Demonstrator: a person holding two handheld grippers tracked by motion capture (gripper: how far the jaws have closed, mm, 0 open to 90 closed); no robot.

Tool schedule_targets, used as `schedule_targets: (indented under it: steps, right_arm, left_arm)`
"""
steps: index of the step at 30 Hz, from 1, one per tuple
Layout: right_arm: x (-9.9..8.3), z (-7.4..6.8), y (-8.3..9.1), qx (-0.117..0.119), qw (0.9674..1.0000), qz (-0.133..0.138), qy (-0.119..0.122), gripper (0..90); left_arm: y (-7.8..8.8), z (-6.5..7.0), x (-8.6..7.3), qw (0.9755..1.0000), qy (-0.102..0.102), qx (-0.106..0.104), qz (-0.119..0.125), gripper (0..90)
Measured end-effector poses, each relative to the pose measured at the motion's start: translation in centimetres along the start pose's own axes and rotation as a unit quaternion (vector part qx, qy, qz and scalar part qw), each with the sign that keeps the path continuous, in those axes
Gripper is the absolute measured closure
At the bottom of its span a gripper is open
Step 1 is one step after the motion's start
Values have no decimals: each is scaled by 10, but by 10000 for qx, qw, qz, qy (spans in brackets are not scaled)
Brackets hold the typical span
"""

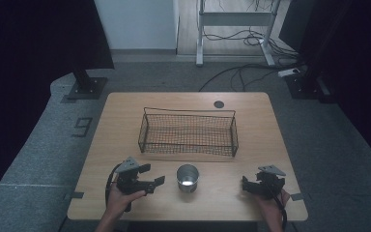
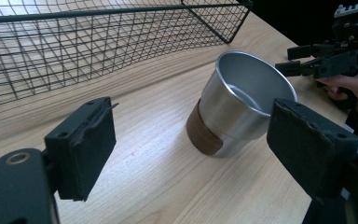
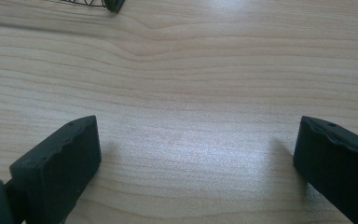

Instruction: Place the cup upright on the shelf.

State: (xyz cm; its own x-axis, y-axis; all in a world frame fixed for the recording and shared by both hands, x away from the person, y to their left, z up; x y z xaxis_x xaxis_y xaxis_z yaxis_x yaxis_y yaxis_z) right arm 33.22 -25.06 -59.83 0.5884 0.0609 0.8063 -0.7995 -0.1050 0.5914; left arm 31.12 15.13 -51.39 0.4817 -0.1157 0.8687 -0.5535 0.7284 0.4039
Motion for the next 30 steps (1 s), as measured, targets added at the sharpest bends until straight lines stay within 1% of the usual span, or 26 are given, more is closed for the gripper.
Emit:
schedule_targets:
  steps: [5,7,8,10,12,16,18,24,30]
  right_arm:
    - [0,0,0,1,10000,0,1,7]
    - [0,0,0,-1,10000,2,0,7]
    - [0,0,0,0,10000,0,2,7]
    - [0,0,0,-1,10000,2,-1,7]
    - [0,0,0,-1,10000,0,-1,7]
    - [0,0,0,-2,10000,2,0,7]
    - [0,0,0,0,10000,0,2,7]
    - [0,0,0,-2,10000,2,1,7]
    - [0,0,0,0,10000,0,2,7]
  left_arm:
    - [-5,9,0,9999,-124,-95,-51,147]
    - [-6,11,0,9998,-144,-108,-60,142]
    - [-8,14,0,9997,-181,-148,-70,138]
    - [-9,16,0,9996,-197,-158,-79,131]
    - [-13,21,1,9994,-243,-204,-117,124]
    - [-16,25,1,9991,-303,-243,-146,110]
    - [-20,30,3,9988,-365,-289,-170,101]
    - [-28,38,3,9981,-434,-370,-245,71]
    - [-34,42,2,9977,-479,-348,-317,47]
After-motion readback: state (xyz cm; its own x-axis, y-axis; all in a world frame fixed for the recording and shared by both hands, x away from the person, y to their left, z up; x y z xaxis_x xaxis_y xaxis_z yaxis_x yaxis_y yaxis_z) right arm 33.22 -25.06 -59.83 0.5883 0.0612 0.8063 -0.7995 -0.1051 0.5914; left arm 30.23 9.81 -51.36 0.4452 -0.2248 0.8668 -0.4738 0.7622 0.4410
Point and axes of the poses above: each handheld gripper's, and its own axes: y roughly backward along the jaws, x roughly out of its top, z roughly to its right, the point moved 6 cm from there along -y, roughly forward along the jaws, and after that the axes turned 8 degrees about z, right-handed, at the moved point
